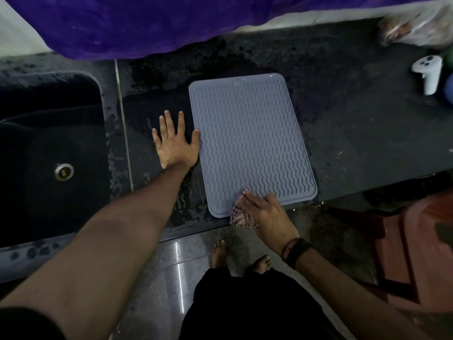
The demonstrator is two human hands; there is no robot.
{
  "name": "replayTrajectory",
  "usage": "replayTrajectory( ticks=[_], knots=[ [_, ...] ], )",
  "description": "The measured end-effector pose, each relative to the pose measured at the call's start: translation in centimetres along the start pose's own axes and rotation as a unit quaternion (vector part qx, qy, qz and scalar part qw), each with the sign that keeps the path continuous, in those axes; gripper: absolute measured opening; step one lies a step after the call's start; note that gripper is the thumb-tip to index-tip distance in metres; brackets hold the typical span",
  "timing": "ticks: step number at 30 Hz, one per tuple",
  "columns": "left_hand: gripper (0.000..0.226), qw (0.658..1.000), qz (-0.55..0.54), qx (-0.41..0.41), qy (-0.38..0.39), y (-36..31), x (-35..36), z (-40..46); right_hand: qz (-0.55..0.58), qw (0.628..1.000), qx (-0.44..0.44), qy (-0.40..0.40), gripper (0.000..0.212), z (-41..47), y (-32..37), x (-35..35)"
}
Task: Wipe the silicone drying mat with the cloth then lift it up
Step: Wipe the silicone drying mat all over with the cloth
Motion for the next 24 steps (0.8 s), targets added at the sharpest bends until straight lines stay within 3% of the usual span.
replayTrajectory(
  ticks=[3,8,12,17,21,24],
  knots=[
    [0.074,1.0,0.0,0.002,-0.001,0.1,0.0,0.1,0.011,1.0,-0.008,-0.011,0.058,0.6,0.4,-1.5],
    [0.074,1.0,0.003,0.004,-0.001,0.0,0.1,0.1,0.058,0.992,0.012,-0.111,0.061,8.7,0.8,-4.9],
    [0.074,1.0,0.003,0.002,-0.009,0.0,0.0,0.1,0.033,0.998,0.025,-0.055,0.057,13.8,0.3,-4.1],
    [0.074,1.0,-0.007,0.002,-0.009,0.0,0.1,0.0,-0.03,1.0,0.002,-0.003,0.061,9.9,-0.3,-1.5],
    [0.074,1.0,-0.01,0.0,-0.012,0.0,0.1,0.1,0.007,1.0,-0.019,0.007,0.062,6.5,-0.3,-1.8],
    [0.075,1.0,-0.01,-0.004,-0.017,0.1,0.3,0.2,0.022,0.999,-0.034,-0.003,0.054,9.3,-0.4,-3.4]
  ],
)
Point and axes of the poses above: each hand's wrist, its own z-axis towards the middle knuckle, its own x-axis out of the palm, y = z × x, the point moved 4 cm from there along z, towards the middle knuckle, and after that the axes turned 3 degrees about z, right-handed, at the moved point
